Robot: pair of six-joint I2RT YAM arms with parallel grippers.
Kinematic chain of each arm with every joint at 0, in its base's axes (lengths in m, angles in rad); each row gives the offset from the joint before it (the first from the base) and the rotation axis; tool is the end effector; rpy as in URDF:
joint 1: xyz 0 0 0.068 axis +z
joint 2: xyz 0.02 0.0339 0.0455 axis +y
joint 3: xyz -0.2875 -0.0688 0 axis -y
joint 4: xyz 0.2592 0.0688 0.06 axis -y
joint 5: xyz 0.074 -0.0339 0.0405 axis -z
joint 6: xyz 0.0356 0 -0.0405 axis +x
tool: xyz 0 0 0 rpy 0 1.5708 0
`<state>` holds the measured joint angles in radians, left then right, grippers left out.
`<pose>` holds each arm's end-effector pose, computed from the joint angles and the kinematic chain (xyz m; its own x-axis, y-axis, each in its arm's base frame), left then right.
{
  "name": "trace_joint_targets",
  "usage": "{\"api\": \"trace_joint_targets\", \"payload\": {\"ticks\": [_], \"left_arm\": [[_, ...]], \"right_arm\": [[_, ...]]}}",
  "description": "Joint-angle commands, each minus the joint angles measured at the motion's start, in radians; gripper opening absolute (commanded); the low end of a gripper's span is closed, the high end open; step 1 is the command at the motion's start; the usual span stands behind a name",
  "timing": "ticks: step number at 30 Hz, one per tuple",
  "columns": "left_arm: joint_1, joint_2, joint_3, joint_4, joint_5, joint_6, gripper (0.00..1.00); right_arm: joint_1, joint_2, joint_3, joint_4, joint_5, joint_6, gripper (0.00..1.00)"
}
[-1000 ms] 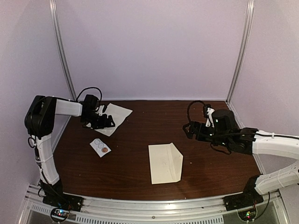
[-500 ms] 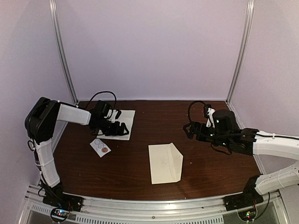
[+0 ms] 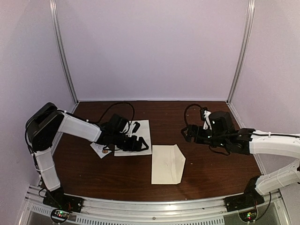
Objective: Place the letter into the envelope and seal it
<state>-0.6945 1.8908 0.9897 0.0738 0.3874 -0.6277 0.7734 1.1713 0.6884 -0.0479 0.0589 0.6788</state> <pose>0.2917 -0.2604 0.1417 -0.9212 0.0596 -0.3845 0.3065 0.7200 -0.6226 0.1875 0.1802 0.2557 -0.6970 0.1955 -0.6899 -0.2871 0.8056 0.5183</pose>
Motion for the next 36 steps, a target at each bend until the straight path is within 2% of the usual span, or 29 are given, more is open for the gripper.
{"api": "trace_joint_targets", "payload": {"ticks": [1, 3, 6, 11, 15, 19, 25, 36], "left_arm": [[-0.061, -0.057, -0.03, 0.034, -0.002, -0.1, 0.84], [-0.065, -0.123, -0.009, 0.011, -0.019, -0.094, 0.84], [-0.056, -0.23, 0.068, -0.114, -0.099, -0.017, 0.87], [0.069, -0.291, 0.19, -0.287, -0.074, 0.115, 0.88], [0.22, -0.259, 0.219, -0.347, -0.018, 0.188, 0.87], [0.308, -0.208, 0.214, -0.327, 0.027, 0.206, 0.83], [0.346, -0.087, 0.227, -0.305, 0.059, 0.227, 0.72], [0.395, 0.044, 0.224, -0.295, 0.065, 0.248, 0.64]], "right_arm": [[-0.003, 0.043, 0.053, 0.033, -0.057, -0.029, 0.96], [-0.004, 0.066, 0.076, 0.038, -0.084, -0.047, 0.96], [-0.007, 0.11, 0.129, 0.009, -0.077, -0.036, 0.96], [-0.041, 0.23, 0.236, -0.031, -0.127, -0.024, 0.96], [-0.071, 0.334, 0.285, 0.019, -0.181, -0.016, 0.94], [-0.088, 0.462, 0.358, 0.045, -0.231, -0.006, 0.91], [-0.091, 0.641, 0.471, 0.085, -0.303, -0.001, 0.84], [-0.101, 0.845, 0.616, 0.131, -0.413, 0.01, 0.74]]}}
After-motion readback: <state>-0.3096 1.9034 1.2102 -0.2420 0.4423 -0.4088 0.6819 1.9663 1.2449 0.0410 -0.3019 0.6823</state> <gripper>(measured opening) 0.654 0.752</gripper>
